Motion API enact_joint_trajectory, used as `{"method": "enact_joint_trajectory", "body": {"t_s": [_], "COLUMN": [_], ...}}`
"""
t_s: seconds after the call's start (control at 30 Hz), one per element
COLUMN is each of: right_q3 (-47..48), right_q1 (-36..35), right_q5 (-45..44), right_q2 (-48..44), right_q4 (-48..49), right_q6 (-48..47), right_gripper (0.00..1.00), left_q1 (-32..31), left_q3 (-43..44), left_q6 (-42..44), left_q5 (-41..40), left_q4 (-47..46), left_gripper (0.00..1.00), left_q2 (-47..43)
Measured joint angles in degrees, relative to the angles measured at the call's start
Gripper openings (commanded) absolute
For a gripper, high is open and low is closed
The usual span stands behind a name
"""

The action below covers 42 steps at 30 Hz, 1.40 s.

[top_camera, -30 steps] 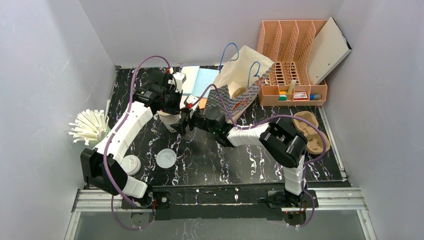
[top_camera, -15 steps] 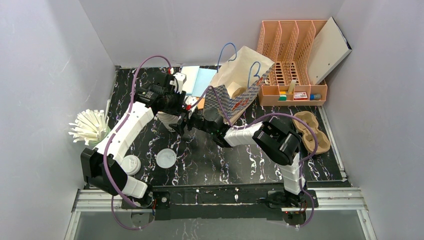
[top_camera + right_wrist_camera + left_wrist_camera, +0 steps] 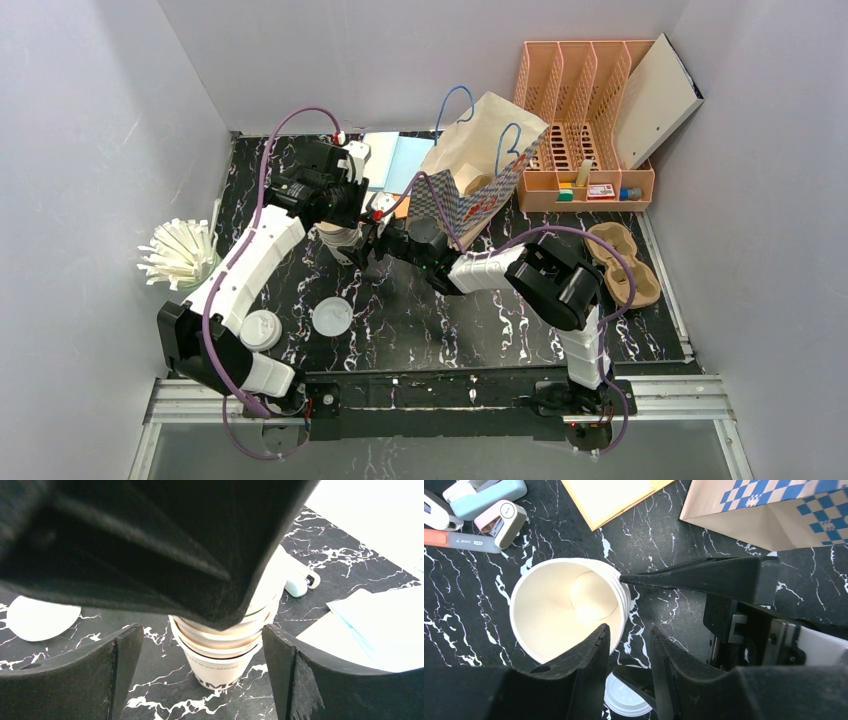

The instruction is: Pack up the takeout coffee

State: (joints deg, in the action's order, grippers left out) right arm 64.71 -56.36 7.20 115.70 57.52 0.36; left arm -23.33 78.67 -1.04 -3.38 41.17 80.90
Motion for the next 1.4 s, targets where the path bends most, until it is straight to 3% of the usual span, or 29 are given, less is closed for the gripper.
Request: {"method": "enact_joint_trajectory", "body": {"t_s": [0.8,1.27,1.4], "right_q3": [0.00,0.00,0.00], "right_q1": [0.00,0.02,0.00], "right_q5": [0.02,0.00,0.00], "right_q2": [0.00,0.00,0.00], "right_q4": [0.07,0.07,0.09], "right_q6": [-1.11,-1.90,-1.92], "right_gripper": [0.95,0.96,0.96], "left_q1": [-0.07,-0.07,-0.07], "left_q3": [0.96,0.11,-0.35], "left_q6": [-0.02,-0.31,-0.48], "left_q5": [-1.99,-2.05,-2.25], "left_q4": [-2.34,-3.13,-3.21], "left_gripper": [0.35,0.22,0.12], "left_q2": [1.95,2.38,2.86]}}
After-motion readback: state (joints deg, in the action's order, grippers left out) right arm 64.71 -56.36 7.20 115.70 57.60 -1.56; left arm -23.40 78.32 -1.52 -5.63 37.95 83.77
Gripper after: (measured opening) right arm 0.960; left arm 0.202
